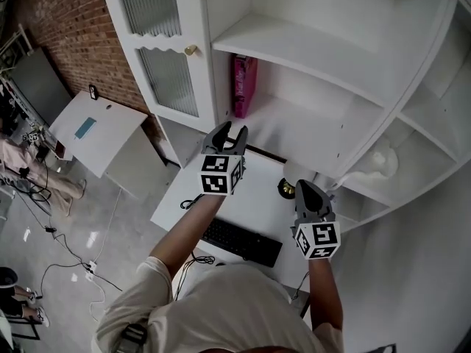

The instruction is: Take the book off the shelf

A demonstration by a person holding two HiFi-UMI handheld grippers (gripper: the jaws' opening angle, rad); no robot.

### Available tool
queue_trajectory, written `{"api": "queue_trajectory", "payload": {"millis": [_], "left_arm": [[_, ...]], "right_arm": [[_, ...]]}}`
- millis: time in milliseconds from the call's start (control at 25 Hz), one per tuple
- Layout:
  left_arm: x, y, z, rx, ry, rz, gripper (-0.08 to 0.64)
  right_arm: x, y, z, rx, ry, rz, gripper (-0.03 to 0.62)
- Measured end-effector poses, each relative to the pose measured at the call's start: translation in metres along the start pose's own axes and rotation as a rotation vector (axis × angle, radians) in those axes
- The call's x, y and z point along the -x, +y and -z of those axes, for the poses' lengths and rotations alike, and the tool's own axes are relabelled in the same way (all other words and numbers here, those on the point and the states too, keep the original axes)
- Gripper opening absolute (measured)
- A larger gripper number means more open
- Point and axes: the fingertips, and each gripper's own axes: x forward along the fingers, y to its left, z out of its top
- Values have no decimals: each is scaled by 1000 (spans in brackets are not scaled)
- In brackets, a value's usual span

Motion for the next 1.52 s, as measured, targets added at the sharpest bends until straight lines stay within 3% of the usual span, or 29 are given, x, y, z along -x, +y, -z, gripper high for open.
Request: {"api": "queue_trajectory", "payload": {"millis": [240, 440, 1080, 1480, 1520], "left_arm": [[-38, 12, 1, -9, 49, -68, 161], [-56, 23, -10, 14, 29, -128, 165], [-113, 35, -24, 51, 38, -276, 260], [-137, 41, -13, -2, 70, -295, 257], [-139, 40, -13, -7, 69, -289, 231]], "right_arm": [[-13, -9, -8, 17, -10, -53, 3], [-23, -15, -14, -3, -20, -76, 3], [-24, -32, -4, -67, -35, -71, 3], [-24, -38, 1, -78, -25, -59, 3], [-25, -38, 2, -79, -23, -58, 3]]}}
